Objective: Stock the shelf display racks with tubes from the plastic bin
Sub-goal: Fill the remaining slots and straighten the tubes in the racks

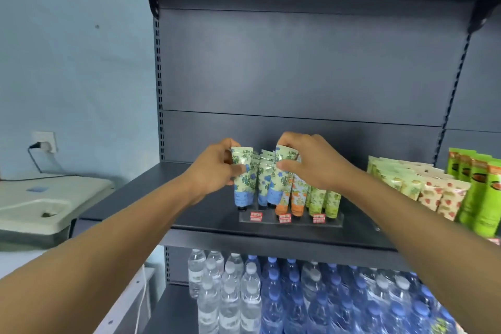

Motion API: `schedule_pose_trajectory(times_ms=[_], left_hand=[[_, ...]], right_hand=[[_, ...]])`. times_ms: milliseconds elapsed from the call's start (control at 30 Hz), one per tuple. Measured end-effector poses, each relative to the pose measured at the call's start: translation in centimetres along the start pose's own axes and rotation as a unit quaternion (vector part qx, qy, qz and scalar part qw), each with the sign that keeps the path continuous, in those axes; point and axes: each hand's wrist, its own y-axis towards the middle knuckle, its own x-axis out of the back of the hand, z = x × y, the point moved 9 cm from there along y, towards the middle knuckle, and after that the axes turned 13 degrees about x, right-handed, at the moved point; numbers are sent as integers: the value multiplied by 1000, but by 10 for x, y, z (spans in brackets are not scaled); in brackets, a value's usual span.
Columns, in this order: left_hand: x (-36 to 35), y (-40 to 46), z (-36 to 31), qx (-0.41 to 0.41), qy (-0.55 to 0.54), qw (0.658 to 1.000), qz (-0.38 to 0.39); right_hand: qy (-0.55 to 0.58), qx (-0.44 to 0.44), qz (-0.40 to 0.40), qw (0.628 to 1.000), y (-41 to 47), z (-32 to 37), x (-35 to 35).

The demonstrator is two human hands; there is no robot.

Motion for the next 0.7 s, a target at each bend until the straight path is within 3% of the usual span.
schedule_pose_trajectory(times_ms=[267,700], left_hand=[[7,34,5,-21,-3,1000,22],[1,45,12,-42,5,999,27]], right_hand=[[-146,-1,40,988,34,2,-31],[-206,20,67,976,34,-5,-63]])
